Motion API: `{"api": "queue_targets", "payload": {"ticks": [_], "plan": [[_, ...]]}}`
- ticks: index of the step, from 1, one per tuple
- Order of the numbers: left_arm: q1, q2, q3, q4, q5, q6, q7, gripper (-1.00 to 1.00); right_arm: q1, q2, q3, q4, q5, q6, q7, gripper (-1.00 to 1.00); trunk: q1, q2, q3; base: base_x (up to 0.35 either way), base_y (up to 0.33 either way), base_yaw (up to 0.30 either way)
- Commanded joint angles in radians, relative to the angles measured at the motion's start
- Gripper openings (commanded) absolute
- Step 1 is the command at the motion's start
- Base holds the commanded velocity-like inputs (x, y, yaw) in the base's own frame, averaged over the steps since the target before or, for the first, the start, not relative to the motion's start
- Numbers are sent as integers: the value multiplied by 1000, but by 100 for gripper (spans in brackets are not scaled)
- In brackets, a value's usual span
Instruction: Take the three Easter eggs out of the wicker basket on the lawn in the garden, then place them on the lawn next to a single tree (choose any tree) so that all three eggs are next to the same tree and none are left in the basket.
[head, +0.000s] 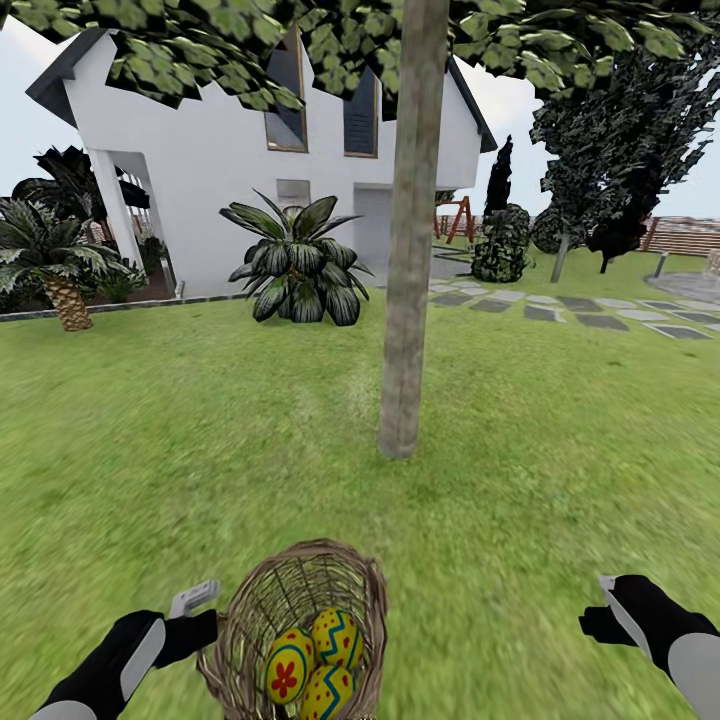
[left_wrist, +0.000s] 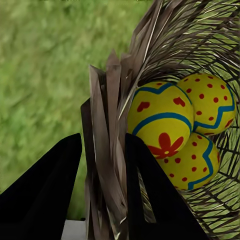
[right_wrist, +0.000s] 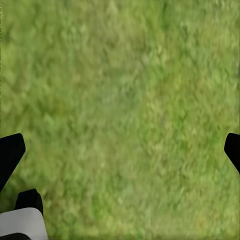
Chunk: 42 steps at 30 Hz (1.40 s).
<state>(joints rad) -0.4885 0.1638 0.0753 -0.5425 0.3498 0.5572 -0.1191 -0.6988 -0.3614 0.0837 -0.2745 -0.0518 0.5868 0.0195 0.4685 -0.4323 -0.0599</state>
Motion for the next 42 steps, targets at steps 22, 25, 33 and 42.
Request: {"api": "queue_targets", "payload": {"ticks": [22,25,33,42], "plan": [[1,173,48,-177,-43,226,33,-100,-1,63,8,-6,-5,8,2,100,85,-157,-71,0,0,0],[1,166,46,-174,-42,227,35,-100,-1,64,7,-6,-5,8,2,100,97,-178,-81,0,0,0],[0,156,49,-175,-39,226,38,-100,-1,83,8,-6,-4,10,2,100,127,-234,-106,0,0,0],[1,155,49,-175,-38,225,38,-100,-1,101,8,-5,-3,8,0,100,162,-297,-134,0,0,0]]}}
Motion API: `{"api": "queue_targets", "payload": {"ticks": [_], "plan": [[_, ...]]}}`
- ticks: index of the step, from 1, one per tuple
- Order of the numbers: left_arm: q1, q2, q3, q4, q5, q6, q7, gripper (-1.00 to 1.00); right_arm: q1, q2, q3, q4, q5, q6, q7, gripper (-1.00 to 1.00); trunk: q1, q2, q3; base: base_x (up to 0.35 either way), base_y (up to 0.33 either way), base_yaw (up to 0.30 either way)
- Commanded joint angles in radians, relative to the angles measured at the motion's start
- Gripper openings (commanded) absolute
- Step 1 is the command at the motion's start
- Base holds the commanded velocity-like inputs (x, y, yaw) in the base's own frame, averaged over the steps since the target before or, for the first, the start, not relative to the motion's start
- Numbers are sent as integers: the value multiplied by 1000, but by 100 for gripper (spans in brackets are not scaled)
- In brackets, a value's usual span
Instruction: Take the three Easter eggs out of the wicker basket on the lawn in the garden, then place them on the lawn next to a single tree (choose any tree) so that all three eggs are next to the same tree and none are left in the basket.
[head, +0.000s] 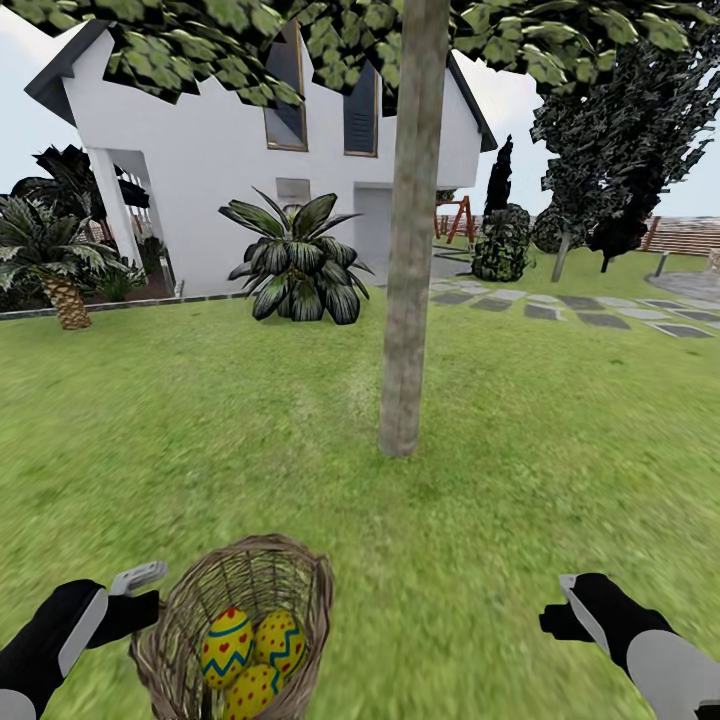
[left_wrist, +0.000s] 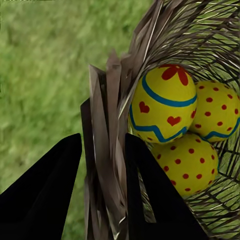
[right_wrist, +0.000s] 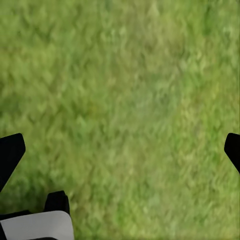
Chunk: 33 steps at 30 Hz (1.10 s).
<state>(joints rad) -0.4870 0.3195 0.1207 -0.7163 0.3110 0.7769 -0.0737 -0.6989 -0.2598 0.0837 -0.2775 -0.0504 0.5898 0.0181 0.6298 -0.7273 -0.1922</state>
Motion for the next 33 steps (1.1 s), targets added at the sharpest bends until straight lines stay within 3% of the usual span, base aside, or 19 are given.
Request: {"api": "queue_targets", "payload": {"ticks": [1,17,33], "plan": [[-1,0,4,-1,0,5,-8,-100,-1,-1,8,-2,-5,5,2,100,4,-9,-5,0,0,0],[-1,1,4,0,0,6,-8,-100,-1,29,8,1,-5,5,0,100,66,-121,-55,0,0,0],[-2,1,4,1,3,14,-18,-100,-1,39,8,3,-5,5,0,100,127,-233,-105,0,0,0]]}}
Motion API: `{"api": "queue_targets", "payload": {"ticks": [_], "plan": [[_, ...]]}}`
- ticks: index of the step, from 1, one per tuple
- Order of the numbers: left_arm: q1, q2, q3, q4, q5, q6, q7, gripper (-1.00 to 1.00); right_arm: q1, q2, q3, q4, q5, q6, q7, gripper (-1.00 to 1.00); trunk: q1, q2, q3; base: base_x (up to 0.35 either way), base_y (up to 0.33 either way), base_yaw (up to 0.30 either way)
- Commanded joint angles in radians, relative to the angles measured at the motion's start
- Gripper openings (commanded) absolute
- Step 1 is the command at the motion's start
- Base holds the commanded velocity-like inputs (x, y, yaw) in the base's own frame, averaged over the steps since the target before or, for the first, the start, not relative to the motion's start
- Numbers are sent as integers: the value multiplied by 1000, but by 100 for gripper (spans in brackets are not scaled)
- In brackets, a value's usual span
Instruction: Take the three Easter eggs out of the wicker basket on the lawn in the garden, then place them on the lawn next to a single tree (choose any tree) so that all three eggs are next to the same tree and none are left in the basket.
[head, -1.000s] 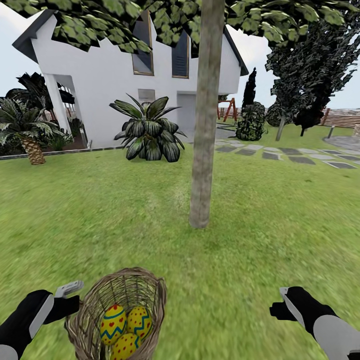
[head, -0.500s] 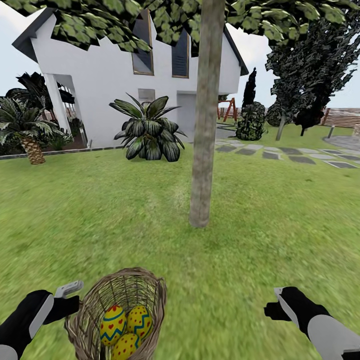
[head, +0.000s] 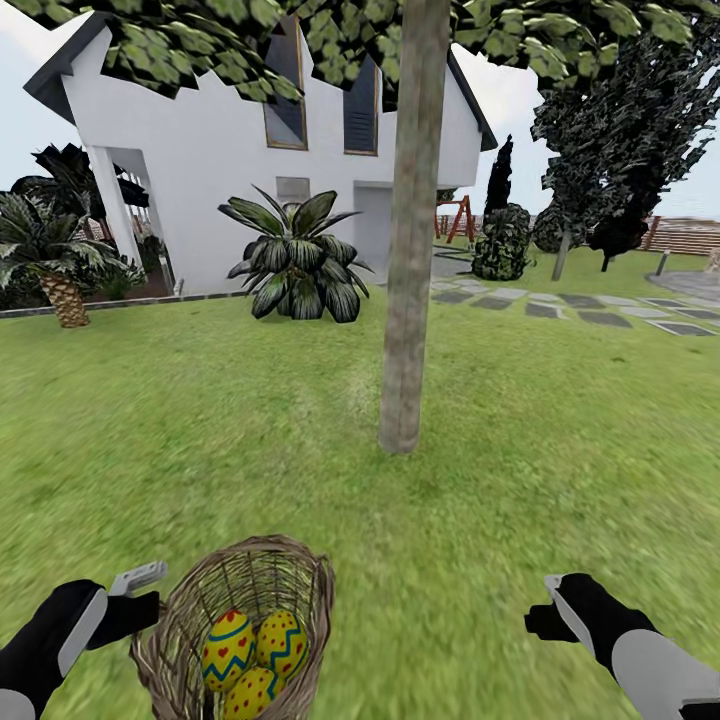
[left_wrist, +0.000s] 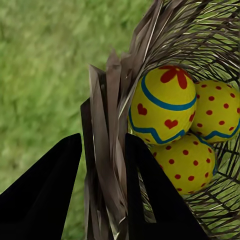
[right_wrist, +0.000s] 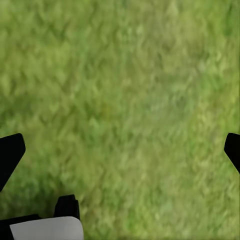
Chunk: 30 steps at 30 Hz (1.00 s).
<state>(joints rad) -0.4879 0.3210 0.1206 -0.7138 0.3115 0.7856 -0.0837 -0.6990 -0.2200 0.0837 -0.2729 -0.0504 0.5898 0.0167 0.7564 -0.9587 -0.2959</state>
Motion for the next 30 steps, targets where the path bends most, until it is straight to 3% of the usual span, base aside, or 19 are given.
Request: {"api": "queue_targets", "payload": {"ticks": [1,21,30], "plan": [[-1,0,4,-1,3,6,-9,-100,0,-1,8,-2,-5,5,2,100,4,-8,-5,0,0,0],[0,-1,4,-1,4,6,-8,-100,0,3,10,0,-5,5,2,100,81,-148,-67,0,0,0],[0,-2,2,-1,5,5,-6,-100,0,19,8,0,-5,4,0,100,115,-211,-95,0,0,0]]}}
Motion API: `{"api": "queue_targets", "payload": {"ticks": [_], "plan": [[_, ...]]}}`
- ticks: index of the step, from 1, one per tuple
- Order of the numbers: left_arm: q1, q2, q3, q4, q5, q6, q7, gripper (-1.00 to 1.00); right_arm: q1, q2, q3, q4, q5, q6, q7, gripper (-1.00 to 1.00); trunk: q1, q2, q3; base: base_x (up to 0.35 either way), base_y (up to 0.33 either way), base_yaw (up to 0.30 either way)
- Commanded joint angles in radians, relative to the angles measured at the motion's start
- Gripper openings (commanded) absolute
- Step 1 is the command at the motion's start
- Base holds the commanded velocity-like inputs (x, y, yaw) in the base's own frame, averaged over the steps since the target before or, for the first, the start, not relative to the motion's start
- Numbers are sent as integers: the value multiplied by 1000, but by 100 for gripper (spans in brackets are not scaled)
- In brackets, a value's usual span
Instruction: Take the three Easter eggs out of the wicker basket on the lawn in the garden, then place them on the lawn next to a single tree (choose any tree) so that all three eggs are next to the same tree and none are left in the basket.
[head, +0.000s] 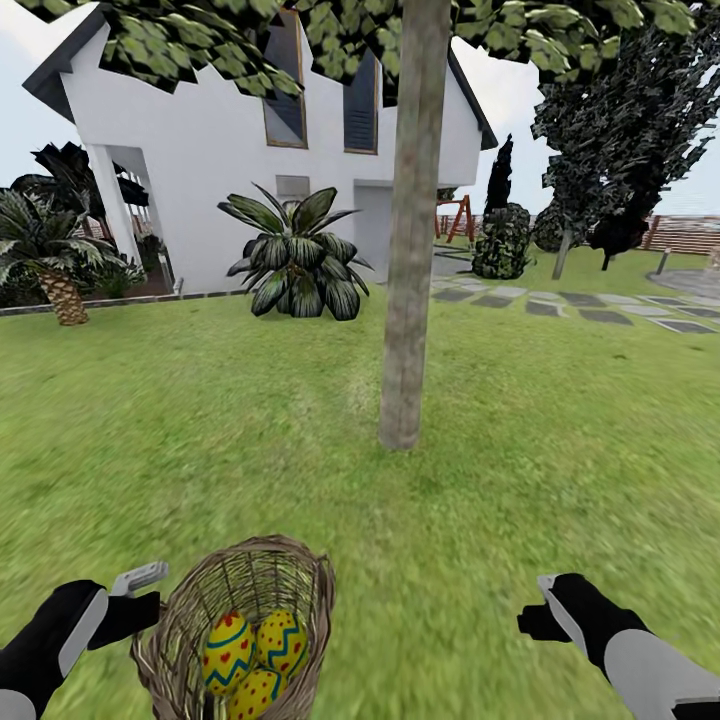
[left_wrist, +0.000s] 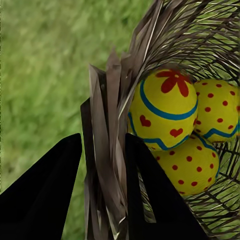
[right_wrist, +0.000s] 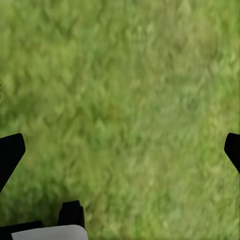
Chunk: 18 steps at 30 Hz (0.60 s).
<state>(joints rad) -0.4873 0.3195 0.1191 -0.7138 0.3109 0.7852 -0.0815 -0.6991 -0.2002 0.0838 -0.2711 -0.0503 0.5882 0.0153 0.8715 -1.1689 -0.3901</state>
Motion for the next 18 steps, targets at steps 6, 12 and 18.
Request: {"api": "queue_targets", "payload": {"ticks": [6,12,18], "plan": [[-1,0,4,-1,5,4,-7,-100,0,-1,8,-2,-5,5,2,100,23,-43,-20,0,0,0],[-1,-1,4,-1,5,3,-7,-100,0,-1,9,-1,-5,5,2,100,46,-85,-39,0,0,0],[-1,0,4,-1,5,3,-7,-100,0,-1,9,-1,-5,5,2,100,69,-127,-58,0,0,0]]}}
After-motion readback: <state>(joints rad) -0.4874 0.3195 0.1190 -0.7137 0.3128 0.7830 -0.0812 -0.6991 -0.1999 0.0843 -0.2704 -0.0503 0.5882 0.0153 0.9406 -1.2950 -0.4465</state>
